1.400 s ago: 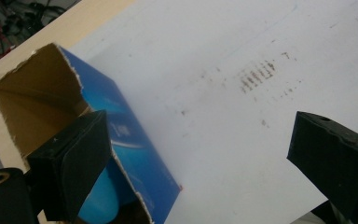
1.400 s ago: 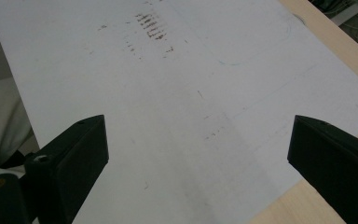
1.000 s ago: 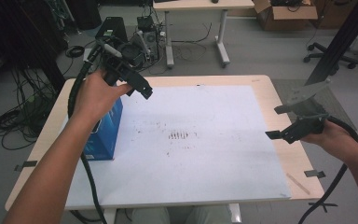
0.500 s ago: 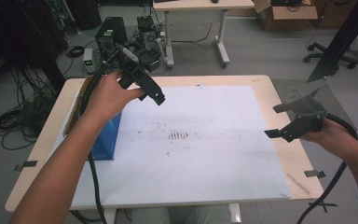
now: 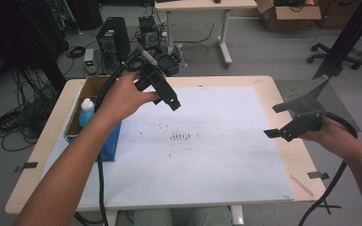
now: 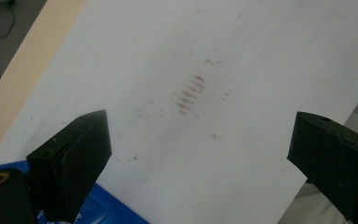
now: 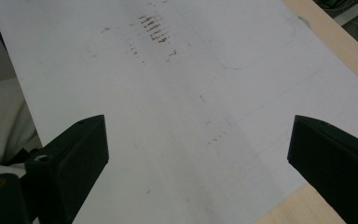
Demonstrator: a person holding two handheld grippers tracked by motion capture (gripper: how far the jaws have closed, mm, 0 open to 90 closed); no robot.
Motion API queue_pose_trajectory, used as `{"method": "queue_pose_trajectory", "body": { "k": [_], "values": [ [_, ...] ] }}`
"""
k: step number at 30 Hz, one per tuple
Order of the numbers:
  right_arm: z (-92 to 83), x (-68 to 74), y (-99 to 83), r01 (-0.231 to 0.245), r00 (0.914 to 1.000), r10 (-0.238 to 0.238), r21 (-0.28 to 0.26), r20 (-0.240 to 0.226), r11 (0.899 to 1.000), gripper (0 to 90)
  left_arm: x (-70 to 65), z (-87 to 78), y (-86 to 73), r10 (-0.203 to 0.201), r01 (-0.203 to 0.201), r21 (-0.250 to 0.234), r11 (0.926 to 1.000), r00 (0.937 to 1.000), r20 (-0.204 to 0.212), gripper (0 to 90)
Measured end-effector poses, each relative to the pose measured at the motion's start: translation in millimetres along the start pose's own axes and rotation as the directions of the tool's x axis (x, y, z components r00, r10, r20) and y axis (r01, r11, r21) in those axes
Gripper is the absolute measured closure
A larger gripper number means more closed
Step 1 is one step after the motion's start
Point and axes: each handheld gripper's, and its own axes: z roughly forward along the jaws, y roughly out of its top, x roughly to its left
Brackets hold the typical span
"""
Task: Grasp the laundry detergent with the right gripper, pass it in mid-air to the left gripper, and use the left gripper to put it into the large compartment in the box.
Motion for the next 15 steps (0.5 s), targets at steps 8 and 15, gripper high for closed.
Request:
{"method": "queue_pose_trajectory", "body": {
  "k": [8, 15],
  "values": [
    [3.7, 0.8, 4.3, 0.004, 1.0000, -0.004, 0.005, -0.007, 1.000, 4.7, -16.5, 8.0, 8.8, 0.082, -0.082, -0.001, 0.9966, 0.9960, 0.036, 6.3],
    [6.2, 0.6, 6.8, 0.013, 0.9998, -0.013, 0.011, -0.013, 1.000, 4.8, -33.3, 15.3, 16.1, 0.147, -0.147, -0.017, 0.9890, 0.9867, 0.068, 6.2]
  ]
}}
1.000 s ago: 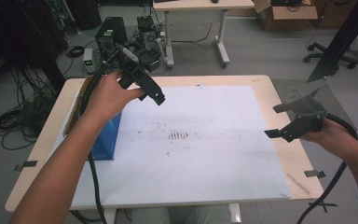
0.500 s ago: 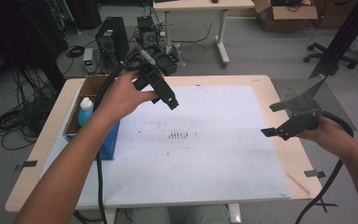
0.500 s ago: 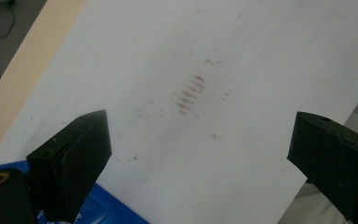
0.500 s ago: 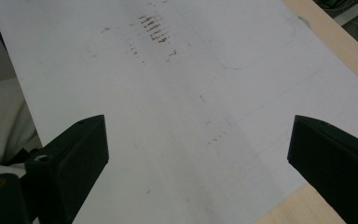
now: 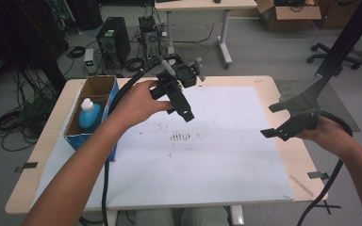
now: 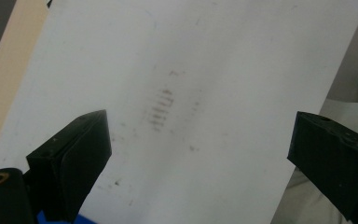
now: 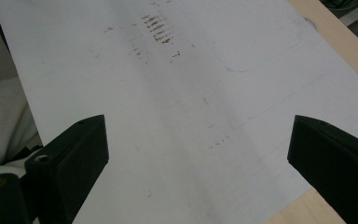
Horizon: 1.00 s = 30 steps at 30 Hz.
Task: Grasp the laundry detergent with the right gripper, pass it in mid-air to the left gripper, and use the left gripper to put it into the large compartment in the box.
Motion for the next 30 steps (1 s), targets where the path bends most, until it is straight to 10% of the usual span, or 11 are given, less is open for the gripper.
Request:
{"method": "queue_pose_trajectory", "body": {
  "k": [30],
  "values": [
    [8.3, -3.6, 2.3, 0.002, 1.0000, -0.002, 0.015, -0.003, 1.000, 4.7, -3.8, 25.0, 7.7, 0.018, -0.018, 0.003, 0.9998, 0.9992, 0.036, 6.7]
  ]
}}
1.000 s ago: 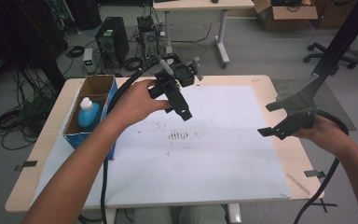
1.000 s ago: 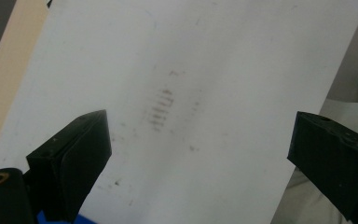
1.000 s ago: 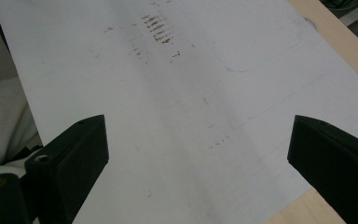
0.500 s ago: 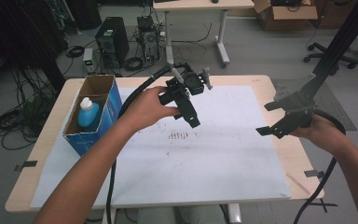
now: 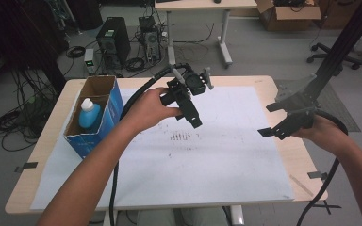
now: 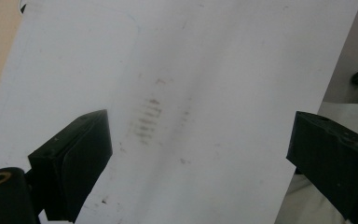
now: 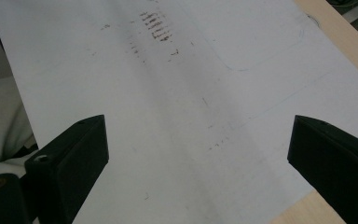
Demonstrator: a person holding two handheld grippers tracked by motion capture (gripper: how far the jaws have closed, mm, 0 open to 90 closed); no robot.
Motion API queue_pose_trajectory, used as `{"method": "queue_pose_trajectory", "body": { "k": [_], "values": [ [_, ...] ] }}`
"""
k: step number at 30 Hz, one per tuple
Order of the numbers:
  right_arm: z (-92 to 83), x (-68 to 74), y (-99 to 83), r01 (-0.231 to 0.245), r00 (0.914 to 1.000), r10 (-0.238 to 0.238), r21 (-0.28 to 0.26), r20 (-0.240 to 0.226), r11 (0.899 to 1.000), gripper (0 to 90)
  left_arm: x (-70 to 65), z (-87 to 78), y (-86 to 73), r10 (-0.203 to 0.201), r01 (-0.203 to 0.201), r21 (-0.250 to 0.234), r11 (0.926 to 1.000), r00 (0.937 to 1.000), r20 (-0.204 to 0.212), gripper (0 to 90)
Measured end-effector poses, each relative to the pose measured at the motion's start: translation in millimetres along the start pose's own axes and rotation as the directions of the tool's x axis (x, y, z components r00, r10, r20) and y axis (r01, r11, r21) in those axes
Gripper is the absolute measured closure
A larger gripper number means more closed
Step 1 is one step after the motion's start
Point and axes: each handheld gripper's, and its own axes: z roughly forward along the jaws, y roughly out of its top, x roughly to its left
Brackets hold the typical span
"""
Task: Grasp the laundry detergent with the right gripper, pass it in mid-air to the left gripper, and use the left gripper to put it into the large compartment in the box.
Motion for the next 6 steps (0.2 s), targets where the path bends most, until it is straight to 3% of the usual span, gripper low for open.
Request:
{"method": "queue_pose_trajectory", "body": {
  "k": [6],
  "values": [
    [-1.0, -0.3, -2.1, -0.004, 1.0000, 0.004, -0.001, 0.002, 1.000, 4.7, 0.8, -0.6, -0.4, -0.003, 0.003, -0.002, 1.0000, 1.0000, -0.001, 6.8]
  ]
}}
